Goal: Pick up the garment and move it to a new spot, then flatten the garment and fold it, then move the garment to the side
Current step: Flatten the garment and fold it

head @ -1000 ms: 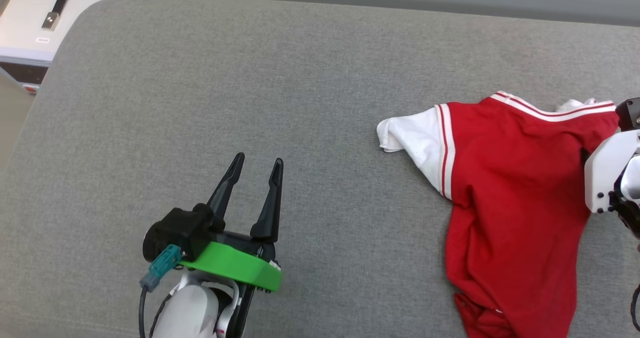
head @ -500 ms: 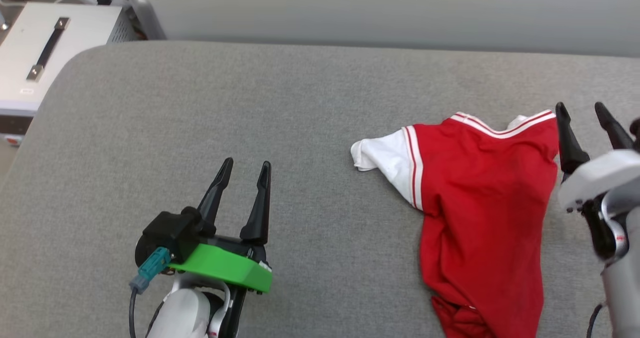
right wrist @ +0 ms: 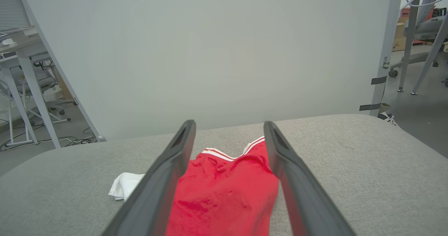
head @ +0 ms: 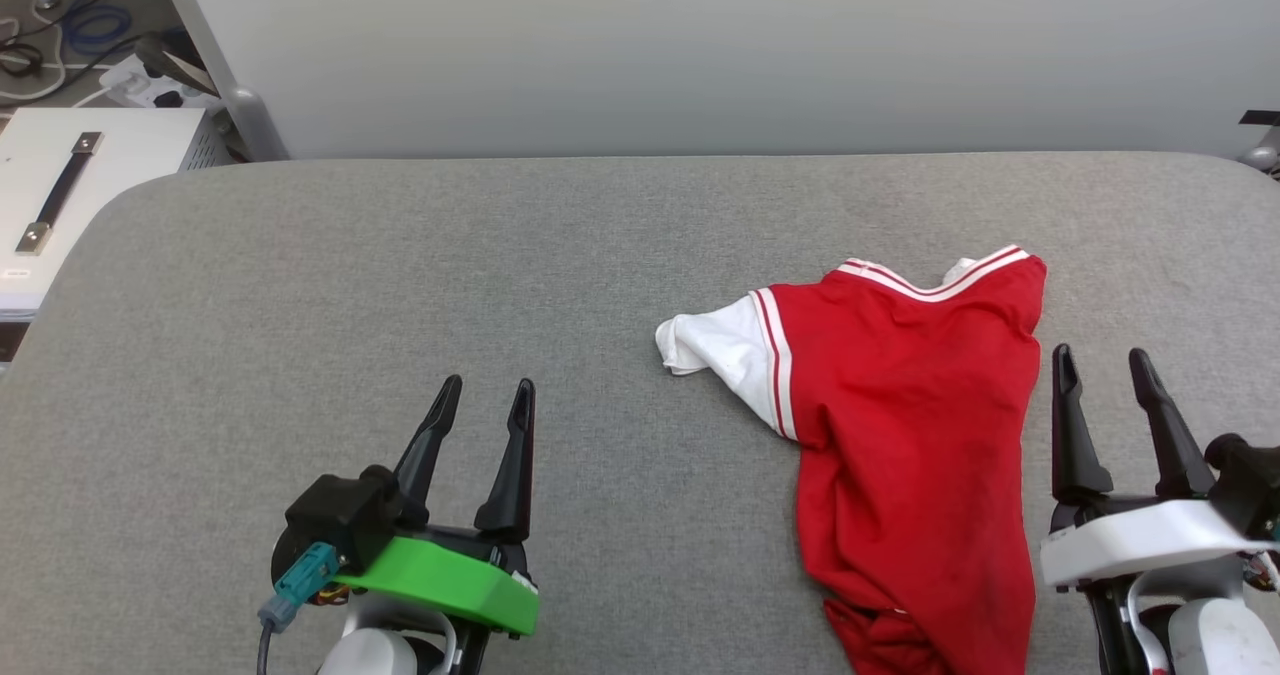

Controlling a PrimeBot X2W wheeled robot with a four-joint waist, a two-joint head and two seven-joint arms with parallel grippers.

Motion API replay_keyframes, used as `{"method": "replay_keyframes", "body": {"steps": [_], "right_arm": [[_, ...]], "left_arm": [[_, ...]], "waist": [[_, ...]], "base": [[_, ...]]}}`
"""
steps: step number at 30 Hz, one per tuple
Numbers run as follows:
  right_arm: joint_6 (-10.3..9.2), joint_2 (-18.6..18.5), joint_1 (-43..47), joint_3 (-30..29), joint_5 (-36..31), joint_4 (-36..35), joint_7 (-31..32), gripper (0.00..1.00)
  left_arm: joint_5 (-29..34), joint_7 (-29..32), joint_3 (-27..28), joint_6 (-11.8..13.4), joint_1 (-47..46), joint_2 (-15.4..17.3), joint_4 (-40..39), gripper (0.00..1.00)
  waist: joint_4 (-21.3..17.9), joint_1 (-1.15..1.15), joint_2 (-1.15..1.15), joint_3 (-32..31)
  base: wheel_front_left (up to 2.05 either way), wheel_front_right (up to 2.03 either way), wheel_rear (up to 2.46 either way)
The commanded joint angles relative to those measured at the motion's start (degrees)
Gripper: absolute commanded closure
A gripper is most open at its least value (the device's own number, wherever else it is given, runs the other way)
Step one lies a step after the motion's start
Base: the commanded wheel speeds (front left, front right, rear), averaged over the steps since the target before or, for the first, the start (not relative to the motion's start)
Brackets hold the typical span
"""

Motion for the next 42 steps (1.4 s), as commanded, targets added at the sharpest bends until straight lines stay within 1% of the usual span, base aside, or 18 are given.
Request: {"method": "replay_keyframes", "body": {"steps": [1, 8, 11, 13, 14, 16, 19, 21, 25, 28, 31, 35, 42], "right_arm": [[-0.04, 0.4, 1.0, 0.2, -0.5, -0.6, -0.4, 0.00], [-0.04, 1.7, 1.9, -0.2, -0.2, -1.7, -0.5, 0.00], [-0.04, 1.9, 1.4, -0.1, -0.7, -2.7, -0.1, 0.00], [-0.04, 2.0, 1.1, -0.1, -1.2, -3.4, 0.1, 0.00], [-0.04, 2.1, 0.9, -0.4, -1.3, -3.8, 0.2, 0.00], [-0.04, 2.2, 0.5, -1.0, -1.6, -4.7, 0.6, 0.00], [-0.04, 2.3, -0.5, -1.5, -2.2, -6.0, 0.8, 0.00], [-0.04, 2.3, -1.1, -1.6, -2.4, -6.7, 1.0, 0.00], [-0.04, 2.5, -2.5, -0.9, -2.4, -7.3, 0.9, 0.00], [-0.04, 2.6, -3.6, -0.1, -2.3, -7.2, 0.8, 0.00], [-0.04, 2.7, -4.3, 0.4, -1.3, -6.9, 0.5, 0.00], [-0.04, 2.8, -4.9, 0.8, -0.9, -6.4, -0.1, 0.00], [-0.04, 2.8, -5.6, 1.7, 0.2, -4.9, -1.1, 0.00]], "left_arm": [[-0.3, -0.3, 0.2, -0.2, 0.6, -0.1, -0.2, 0.00], [-1.2, -0.3, -0.5, -0.2, -0.1, 0.6, -0.3, 0.00], [-2.4, -0.3, -3.8, -0.2, -2.9, 3.6, 2.3, 0.00], [-5.1, 1.2, -6.9, -0.2, -6.1, 5.7, 4.3, 0.00], [-6.3, 3.2, -8.5, -0.2, -8.0, 6.9, 5.0, 0.00], [-8.4, 8.9, -12.4, -0.2, -13.2, 9.9, 6.1, 0.00], [-12.8, 19.9, -17.4, -0.2, -21.9, 12.8, 7.7, 0.00], [-16.9, 27.9, -19.9, -0.2, -27.2, 13.5, 9.2, 0.00], [-23.1, 41.8, -23.1, -0.2, -36.4, 14.6, 13.5, 0.00], [-26.4, 49.1, -24.6, -0.2, -40.9, 15.5, 17.0, 0.00], [-27.0, 54.3, -26.7, -0.2, -44.5, 17.2, 20.6, 0.00], [-27.8, 55.4, -27.5, -0.2, -47.2, 17.9, 24.1, 0.00], [-28.6, 51.7, -27.3, -0.2, -48.8, 17.3, 29.4, 0.00]], "waist": [[-0.5, 0.00, 0.00, -0.2], [-1.9, 0.00, 0.00, 1.0], [-3.2, 0.00, 0.00, 2.4], [-4.0, 0.00, 0.00, 3.4], [-4.3, 0.00, 0.00, 3.9], [-5.0, 0.00, 0.00, 5.5], [-6.0, 0.00, 0.00, 7.7], [-6.7, 0.00, 0.00, 9.1], [-8.6, 0.00, 0.00, 11.6], [-10.1, 0.00, 0.00, 13.4], [-11.6, 0.00, 0.00, 14.8], [-12.8, 0.00, 0.00, 16.6], [-13.7, 0.00, 0.00, 18.3]], "base": [[0.00, 0.00, 0.00], [0.00, 0.00, 0.00], [0.00, 0.00, 0.00], [0.00, 0.00, 0.00], [0.00, 0.00, 0.00], [0.00, 0.00, 0.00], [0.00, 0.00, 0.00], [0.00, 0.00, 0.00], [0.00, 0.00, 0.00], [0.00, 0.00, 0.00], [0.00, 0.00, 0.00], [0.00, 0.00, 0.00], [0.00, 0.00, 0.00]]}}
